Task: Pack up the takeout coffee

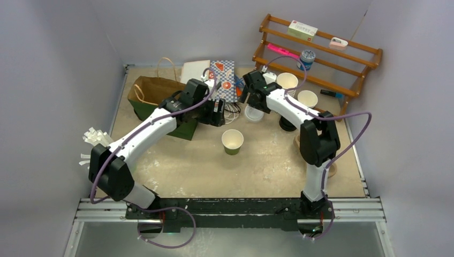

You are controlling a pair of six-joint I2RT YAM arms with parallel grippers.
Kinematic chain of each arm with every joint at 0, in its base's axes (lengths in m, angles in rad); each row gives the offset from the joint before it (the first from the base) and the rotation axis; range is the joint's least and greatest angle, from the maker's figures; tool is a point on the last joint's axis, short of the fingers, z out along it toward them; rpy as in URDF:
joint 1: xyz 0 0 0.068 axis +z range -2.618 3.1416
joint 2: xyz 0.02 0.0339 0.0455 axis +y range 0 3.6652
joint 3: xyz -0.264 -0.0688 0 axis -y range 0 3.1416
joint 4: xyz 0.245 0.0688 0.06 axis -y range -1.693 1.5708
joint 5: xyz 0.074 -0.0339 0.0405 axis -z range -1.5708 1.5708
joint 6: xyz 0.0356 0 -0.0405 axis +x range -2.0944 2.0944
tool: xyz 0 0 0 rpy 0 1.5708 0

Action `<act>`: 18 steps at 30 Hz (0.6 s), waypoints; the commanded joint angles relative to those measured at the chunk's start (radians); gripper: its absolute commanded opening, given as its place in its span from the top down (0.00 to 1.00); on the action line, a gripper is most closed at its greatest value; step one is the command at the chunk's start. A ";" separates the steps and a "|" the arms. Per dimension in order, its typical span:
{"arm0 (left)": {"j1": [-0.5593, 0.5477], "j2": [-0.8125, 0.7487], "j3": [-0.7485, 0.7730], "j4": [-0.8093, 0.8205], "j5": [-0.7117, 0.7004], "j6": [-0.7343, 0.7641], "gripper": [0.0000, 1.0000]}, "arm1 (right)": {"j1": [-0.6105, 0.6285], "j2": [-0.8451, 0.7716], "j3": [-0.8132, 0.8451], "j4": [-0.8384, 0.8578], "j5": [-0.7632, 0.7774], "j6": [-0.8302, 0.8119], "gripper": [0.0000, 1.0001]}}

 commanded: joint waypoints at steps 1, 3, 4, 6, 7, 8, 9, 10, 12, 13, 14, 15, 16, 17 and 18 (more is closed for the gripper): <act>0.025 -0.060 0.018 0.021 0.003 0.032 0.25 | 0.010 0.028 0.052 -0.072 0.094 0.051 0.02; 0.026 -0.079 0.007 0.023 -0.012 0.031 0.25 | 0.010 0.047 0.063 -0.081 0.103 0.053 0.02; 0.027 -0.088 0.001 0.023 -0.022 0.030 0.24 | 0.010 0.056 0.068 -0.087 0.107 0.056 0.02; 0.027 -0.109 -0.012 0.031 -0.042 0.025 0.23 | 0.010 0.073 0.080 -0.100 0.116 0.060 0.02; 0.028 -0.120 -0.020 0.034 -0.050 0.025 0.22 | 0.010 0.079 0.085 -0.107 0.118 0.066 0.02; 0.029 -0.128 -0.024 0.034 -0.059 0.025 0.21 | 0.010 0.086 0.086 -0.108 0.119 0.066 0.02; 0.028 -0.137 -0.032 0.036 -0.069 0.023 0.20 | 0.011 0.091 0.088 -0.109 0.121 0.067 0.02; 0.027 -0.144 -0.040 0.040 -0.077 0.021 0.19 | 0.010 0.094 0.087 -0.105 0.123 0.069 0.02; 0.028 -0.158 -0.054 0.048 -0.084 0.020 0.19 | 0.011 0.103 0.085 -0.097 0.122 0.069 0.02; 0.028 -0.164 -0.059 0.052 -0.087 0.020 0.19 | 0.010 0.108 0.086 -0.096 0.123 0.070 0.02; 0.028 -0.166 -0.062 0.052 -0.088 0.021 0.18 | 0.010 0.113 0.085 -0.093 0.120 0.067 0.02; 0.028 -0.169 -0.065 0.052 -0.092 0.022 0.18 | 0.010 0.119 0.087 -0.091 0.110 0.064 0.02; 0.028 -0.171 -0.066 0.050 -0.094 0.023 0.18 | 0.010 0.127 0.090 -0.091 0.102 0.061 0.02; 0.028 -0.174 -0.070 0.048 -0.098 0.024 0.18 | 0.010 0.134 0.095 -0.091 0.096 0.060 0.02; 0.029 -0.178 -0.074 0.048 -0.099 0.026 0.18 | 0.010 0.140 0.097 -0.091 0.091 0.060 0.02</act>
